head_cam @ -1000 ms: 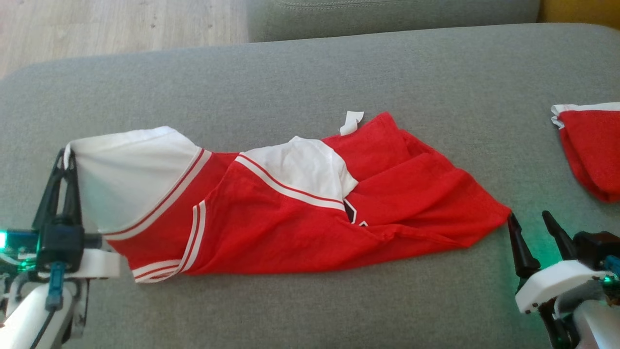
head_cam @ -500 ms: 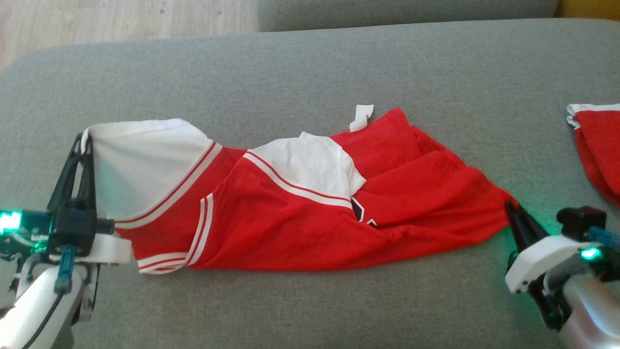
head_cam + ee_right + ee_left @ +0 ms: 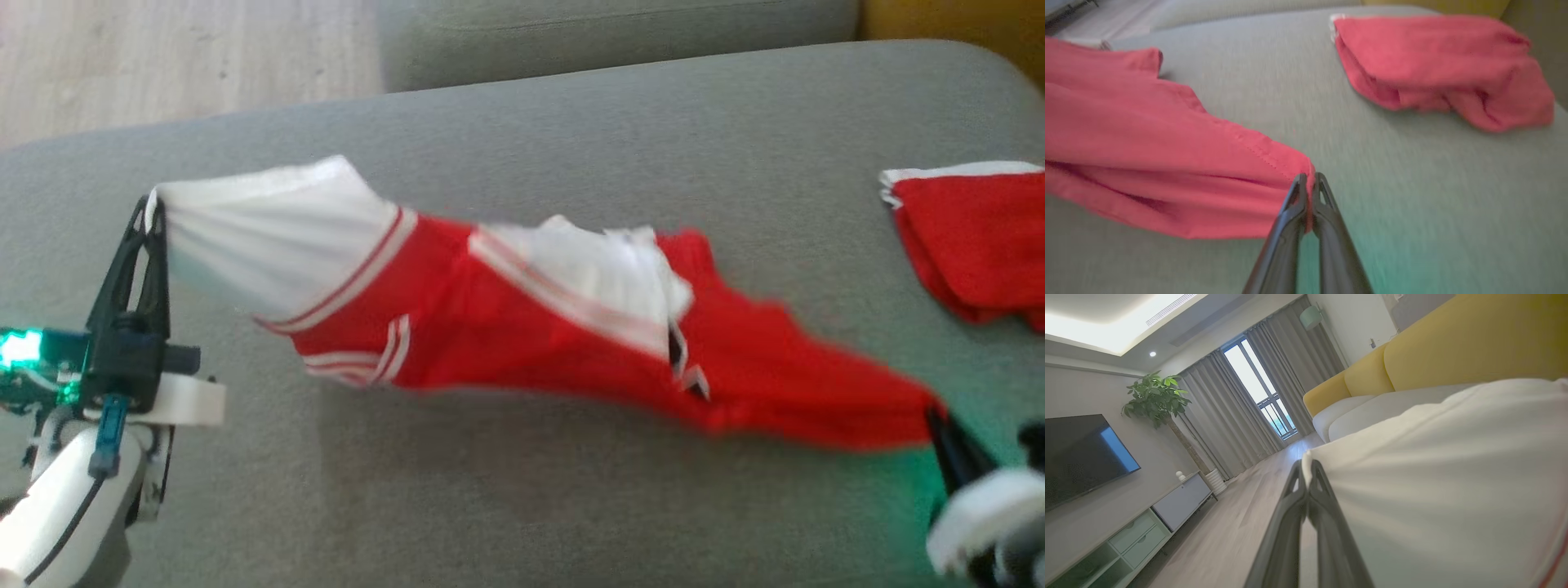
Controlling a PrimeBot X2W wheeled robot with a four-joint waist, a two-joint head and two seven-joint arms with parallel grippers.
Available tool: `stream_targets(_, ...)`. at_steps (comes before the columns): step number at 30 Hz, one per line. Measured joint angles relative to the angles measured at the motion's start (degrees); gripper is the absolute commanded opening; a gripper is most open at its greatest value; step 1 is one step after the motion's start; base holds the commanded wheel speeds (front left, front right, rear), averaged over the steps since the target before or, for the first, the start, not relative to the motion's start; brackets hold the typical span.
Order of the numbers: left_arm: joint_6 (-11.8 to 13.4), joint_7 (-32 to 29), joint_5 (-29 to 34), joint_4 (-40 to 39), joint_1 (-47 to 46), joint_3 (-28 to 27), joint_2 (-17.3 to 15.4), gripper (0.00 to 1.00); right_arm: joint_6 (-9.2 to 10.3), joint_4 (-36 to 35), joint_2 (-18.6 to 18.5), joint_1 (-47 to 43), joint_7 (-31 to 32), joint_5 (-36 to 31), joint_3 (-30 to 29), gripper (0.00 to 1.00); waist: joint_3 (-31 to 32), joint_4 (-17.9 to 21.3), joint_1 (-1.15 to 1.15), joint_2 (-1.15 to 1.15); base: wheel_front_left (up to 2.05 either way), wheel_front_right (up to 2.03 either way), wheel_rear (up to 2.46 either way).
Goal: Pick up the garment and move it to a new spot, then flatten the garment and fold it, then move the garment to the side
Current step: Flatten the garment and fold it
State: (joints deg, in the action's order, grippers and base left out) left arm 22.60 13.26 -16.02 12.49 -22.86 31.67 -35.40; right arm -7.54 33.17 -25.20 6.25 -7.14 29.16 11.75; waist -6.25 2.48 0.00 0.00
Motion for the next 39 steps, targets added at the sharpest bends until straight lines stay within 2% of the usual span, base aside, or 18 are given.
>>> stream_targets(6,0.4,0.1,-1.8,-1.0,4.8,-0.1,0.1,0.00,0.00,-13.9,0.2,-16.8,8.1,0.0,-4.8,0.00,0.6,2.9,0.00,0.00,0.00,0.00,0.00)
stream_targets(7,0.4,-0.1,-2.2,-1.2,5.6,-0.1,0.1,0.00,0.00,-16.1,0.7,-18.6,9.4,-0.3,-6.1,0.79,0.7,3.2,0.00,0.00,0.00,0.00,0.00)
stream_targets(8,0.4,-0.2,-2.6,-1.4,6.3,-0.1,0.1,0.00,0.00,-18.3,1.3,-20.2,10.5,-0.7,-7.3,1.00,0.7,3.4,0.00,0.00,0.00,0.00,0.00)
stream_targets(11,0.4,-1.2,-3.2,-1.6,7.0,0.2,0.1,0.00,0.00,-24.2,2.7,-22.5,13.9,-2.9,-10.3,1.00,0.9,3.3,-0.01,0.00,0.00,0.00,0.00)
stream_targets(15,0.2,-1.9,-3.2,-2.2,7.0,1.5,0.2,0.00,0.00,-32.0,4.2,-21.5,17.3,-4.5,-12.0,1.00,0.6,2.1,0.00,0.00,0.00,0.00,0.00)
stream_targets(19,-0.4,-2.6,-2.9,-2.4,6.5,2.5,1.0,0.00,0.00,-34.2,5.4,-16.0,20.8,-4.4,-10.4,1.00,-0.1,0.2,0.00,0.00,0.00,0.00,0.00)
stream_targets(22,-1.5,-2.6,-2.5,-1.8,4.7,3.7,2.2,0.00,0.00,-31.9,6.7,-9.2,23.1,-2.4,-7.5,1.00,-0.9,-1.5,0.00,0.00,0.00,0.00,0.00)
stream_targets(27,-2.5,-2.1,-2.0,-0.2,0.9,4.5,4.0,0.00,0.00,-22.7,6.5,-0.3,24.7,0.6,-2.8,1.00,-2.3,-4.0,0.01,0.00,0.00,0.00,0.00)
stream_targets(31,-3.1,-1.4,-2.0,1.1,-0.6,5.2,5.2,0.00,0.00,-17.2,6.3,2.9,24.8,3.8,0.0,1.00,-3.6,-5.5,0.01,0.00,0.00,0.00,0.00)
stream_targets(38,-4.4,-0.5,-1.5,3.6,-3.0,5.7,6.6,0.00,0.00,-12.0,4.5,6.5,22.4,7.0,3.4,0.99,-5.6,-7.3,0.01,0.00,0.00,0.00,0.00)
stream_targets(39,-4.4,-0.4,-1.5,3.9,-3.3,5.8,6.8,0.00,0.00,-11.5,4.4,6.9,21.9,7.3,4.0,0.66,-5.8,-7.5,0.01,0.00,0.00,0.00,0.00)
